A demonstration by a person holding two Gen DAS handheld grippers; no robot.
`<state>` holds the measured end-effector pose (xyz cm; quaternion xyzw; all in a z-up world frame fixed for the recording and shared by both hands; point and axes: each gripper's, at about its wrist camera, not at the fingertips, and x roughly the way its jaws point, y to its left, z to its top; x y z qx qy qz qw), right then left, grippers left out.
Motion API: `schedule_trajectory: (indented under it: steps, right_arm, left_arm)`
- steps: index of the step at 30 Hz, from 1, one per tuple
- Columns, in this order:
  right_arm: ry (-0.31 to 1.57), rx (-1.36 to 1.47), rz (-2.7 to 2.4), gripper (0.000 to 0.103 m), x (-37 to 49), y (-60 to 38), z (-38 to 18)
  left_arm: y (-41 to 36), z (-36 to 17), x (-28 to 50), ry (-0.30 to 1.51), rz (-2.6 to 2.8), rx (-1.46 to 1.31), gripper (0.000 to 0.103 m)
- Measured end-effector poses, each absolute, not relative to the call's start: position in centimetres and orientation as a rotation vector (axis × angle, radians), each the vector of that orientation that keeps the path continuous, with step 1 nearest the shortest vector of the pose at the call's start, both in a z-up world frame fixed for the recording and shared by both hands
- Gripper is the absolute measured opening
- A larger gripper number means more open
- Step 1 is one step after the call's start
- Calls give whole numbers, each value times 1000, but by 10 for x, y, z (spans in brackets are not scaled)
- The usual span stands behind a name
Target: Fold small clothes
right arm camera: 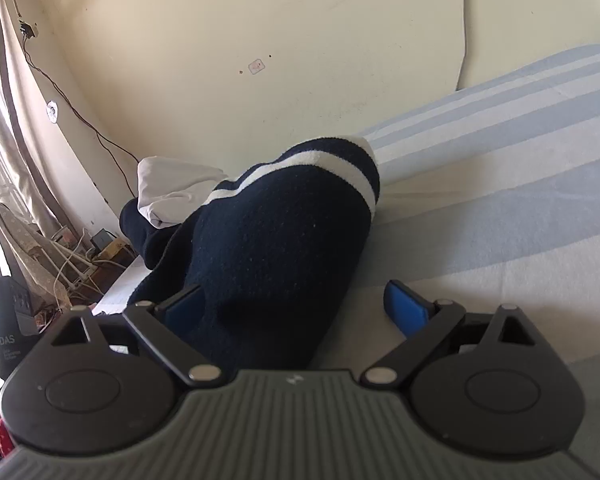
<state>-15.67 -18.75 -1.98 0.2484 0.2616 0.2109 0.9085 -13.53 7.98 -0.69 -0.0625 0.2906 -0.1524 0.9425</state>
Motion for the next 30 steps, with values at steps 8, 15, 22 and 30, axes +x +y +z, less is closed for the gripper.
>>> schedule_trajectory:
  steps: [8,15,22,30]
  right_arm:
    - [539,466,465,98,-163,-188,-19]
    - [539,422,481,99,-170,-185,-18]
    - [546,371,508,103,-169,-177,-17]
    - [529,382,512,103,-170,-179,-19]
  left_arm:
    - [79,-7,-135,593,-310,-126,103]
    - [79,-7,-136,593,-309,-125,103]
    - [79,-7,-136,593,-309,-124,103]
    - [78,-7,-134,596,-312,-116,103]
